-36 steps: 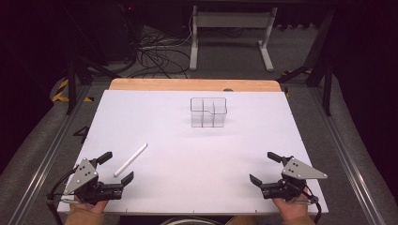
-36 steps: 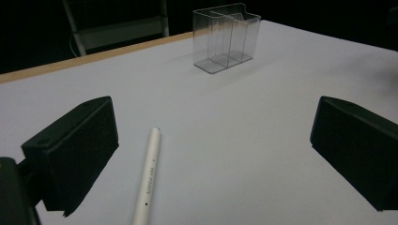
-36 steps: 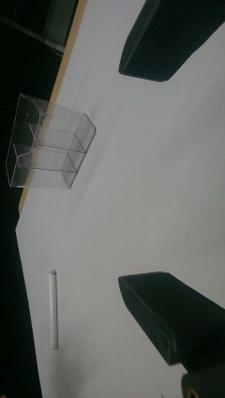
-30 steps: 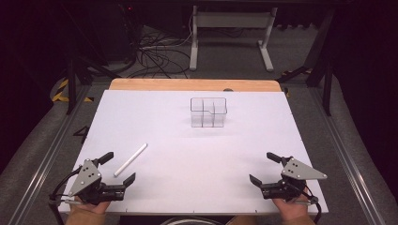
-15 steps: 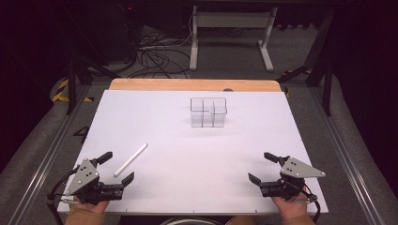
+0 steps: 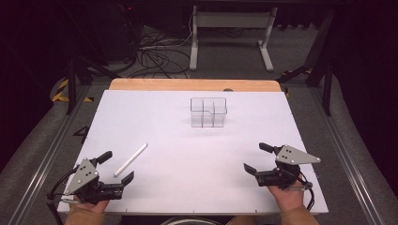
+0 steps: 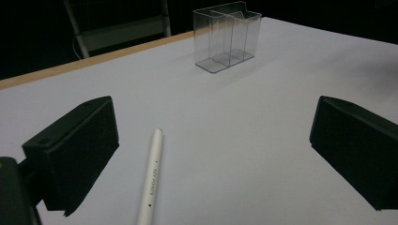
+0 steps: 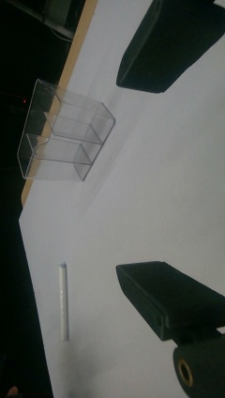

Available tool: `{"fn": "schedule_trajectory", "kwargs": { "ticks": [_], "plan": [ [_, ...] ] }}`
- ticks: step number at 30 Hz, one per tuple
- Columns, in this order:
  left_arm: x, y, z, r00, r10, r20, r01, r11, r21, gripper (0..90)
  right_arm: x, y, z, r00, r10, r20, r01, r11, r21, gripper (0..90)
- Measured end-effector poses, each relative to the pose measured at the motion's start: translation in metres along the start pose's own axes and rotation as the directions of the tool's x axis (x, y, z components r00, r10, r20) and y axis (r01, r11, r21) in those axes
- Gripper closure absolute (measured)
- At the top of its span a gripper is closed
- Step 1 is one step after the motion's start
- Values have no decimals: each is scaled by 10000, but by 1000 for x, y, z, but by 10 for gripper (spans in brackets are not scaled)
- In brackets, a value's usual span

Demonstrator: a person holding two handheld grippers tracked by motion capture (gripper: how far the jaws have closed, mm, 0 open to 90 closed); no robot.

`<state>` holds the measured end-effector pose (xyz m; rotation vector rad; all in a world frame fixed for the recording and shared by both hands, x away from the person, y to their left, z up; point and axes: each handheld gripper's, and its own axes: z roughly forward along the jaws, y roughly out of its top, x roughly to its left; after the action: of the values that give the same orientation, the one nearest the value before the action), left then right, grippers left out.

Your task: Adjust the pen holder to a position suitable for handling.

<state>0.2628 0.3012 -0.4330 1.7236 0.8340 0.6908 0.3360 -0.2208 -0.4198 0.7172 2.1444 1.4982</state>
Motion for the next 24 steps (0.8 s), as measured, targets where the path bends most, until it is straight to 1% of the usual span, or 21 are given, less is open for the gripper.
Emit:
{"fn": "schedule_trajectory", "kwargs": {
  "ticks": [3,5,10,15,20,22,23,24],
  "plan": [
    [0,0,0,10000,0,6,0,10000,-14,23,-2,6,6,10000,42,-71,-42,10000,48,99],
    [1,0,0,10000,-33,-2,33,10000,-8,22,-3,9,9,10000,-59,-48,60,9999,98,99],
    [0,0,0,10000,-59,0,59,10000,1,23,-7,15,15,9999,-104,-66,105,9999,130,97],
    [1,-1,0,10000,-87,30,87,10000,-20,22,-11,25,21,9997,-246,-84,247,9995,186,83],
    [1,-1,0,10000,-93,27,93,10000,-15,23,-14,29,22,9995,-252,-204,251,9997,-45,61],
    [0,-1,0,9999,-94,51,94,10000,-17,22,-15,31,23,9993,-284,-226,279,9993,-244,57],
    [0,-1,0,9999,-97,45,97,10000,-19,22,-16,32,23,9990,-296,-322,285,9990,-355,57],
    [0,-1,0,9999,-96,44,96,10000,-18,22,-17,35,23,9985,-328,-446,315,9990,-305,57]
  ]
}}
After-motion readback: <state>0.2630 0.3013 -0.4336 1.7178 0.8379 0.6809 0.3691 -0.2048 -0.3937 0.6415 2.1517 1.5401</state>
